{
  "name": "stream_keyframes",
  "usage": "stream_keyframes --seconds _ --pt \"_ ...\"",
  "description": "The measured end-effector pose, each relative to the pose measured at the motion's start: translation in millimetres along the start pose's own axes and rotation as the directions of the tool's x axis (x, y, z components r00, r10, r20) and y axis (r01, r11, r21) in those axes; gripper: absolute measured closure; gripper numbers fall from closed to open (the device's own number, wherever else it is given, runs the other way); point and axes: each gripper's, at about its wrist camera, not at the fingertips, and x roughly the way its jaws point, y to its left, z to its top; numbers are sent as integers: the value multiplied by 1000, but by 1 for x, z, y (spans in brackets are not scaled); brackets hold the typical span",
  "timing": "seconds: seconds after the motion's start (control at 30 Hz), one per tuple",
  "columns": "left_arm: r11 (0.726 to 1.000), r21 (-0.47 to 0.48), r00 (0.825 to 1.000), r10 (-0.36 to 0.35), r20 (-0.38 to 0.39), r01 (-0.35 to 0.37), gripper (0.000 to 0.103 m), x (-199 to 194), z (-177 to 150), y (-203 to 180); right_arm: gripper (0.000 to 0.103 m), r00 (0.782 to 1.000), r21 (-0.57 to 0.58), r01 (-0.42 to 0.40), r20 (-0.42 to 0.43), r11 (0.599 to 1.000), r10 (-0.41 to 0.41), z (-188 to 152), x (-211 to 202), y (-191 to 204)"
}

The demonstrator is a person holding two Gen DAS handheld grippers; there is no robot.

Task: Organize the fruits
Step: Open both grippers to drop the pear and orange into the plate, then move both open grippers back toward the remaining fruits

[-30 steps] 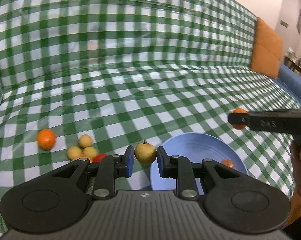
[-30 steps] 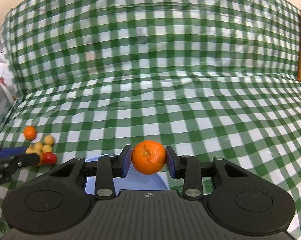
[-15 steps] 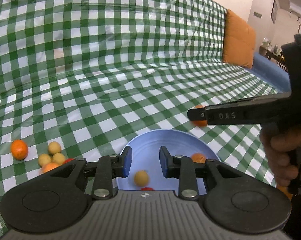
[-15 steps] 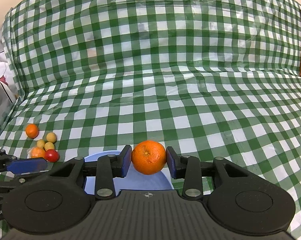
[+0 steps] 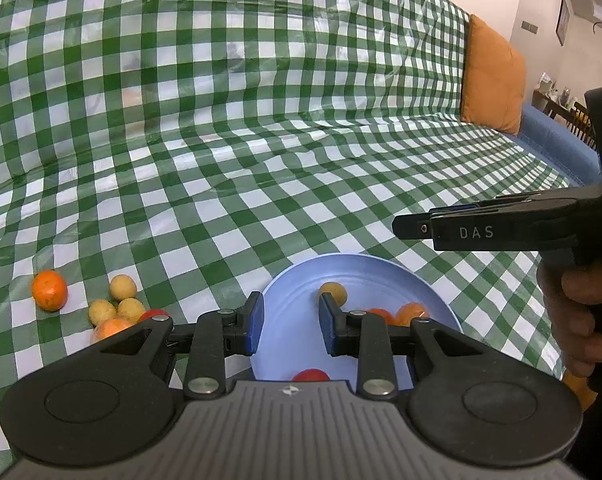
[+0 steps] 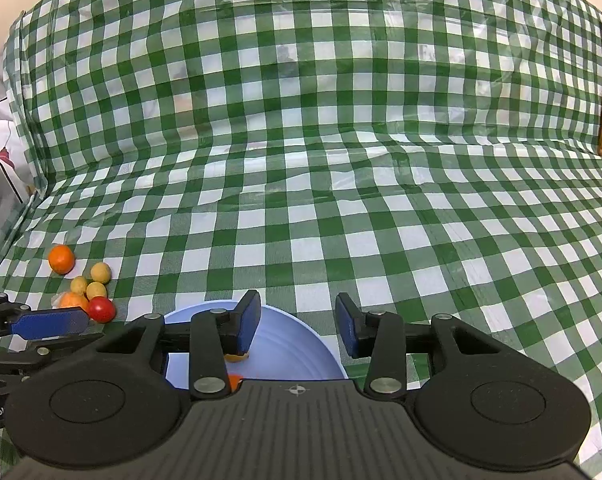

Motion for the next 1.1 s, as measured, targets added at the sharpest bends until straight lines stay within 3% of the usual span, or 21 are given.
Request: stream_keyframes --seconds 0.37,0.57,0.67,0.83,0.93,1.0,1.1 --pt "1000 -9 1000 23 -8 -23 70 -1 -1 2 60 1000 -17 11 3 1000 -11 2 4 2" --pt "999 -19 999 45 -4 -45 70 -3 -1 6 59 996 -37 44 81 998 -41 4 1 9" --pt "996 -46 998 70 -4 -70 70 -4 -1 15 51 991 -27 76 116 997 -73 5 1 12" --pt "986 -111 992 129 0 -128 70 -12 1 43 42 991 0 44 130 999 -44 11 2 20" --pt "965 -181 981 191 -19 -191 70 -16 1 73 37 990 -8 30 138 1000 -29 13 2 28" --pt "935 -255 968 245 -44 -248 70 -22 0 98 33 990 -10 3 141 1000 -1 16 3 36" --pt "868 -386 949 302 -88 -312 70 -31 -4 136 31 990 -22 -57 130 998 59 17 4 48"
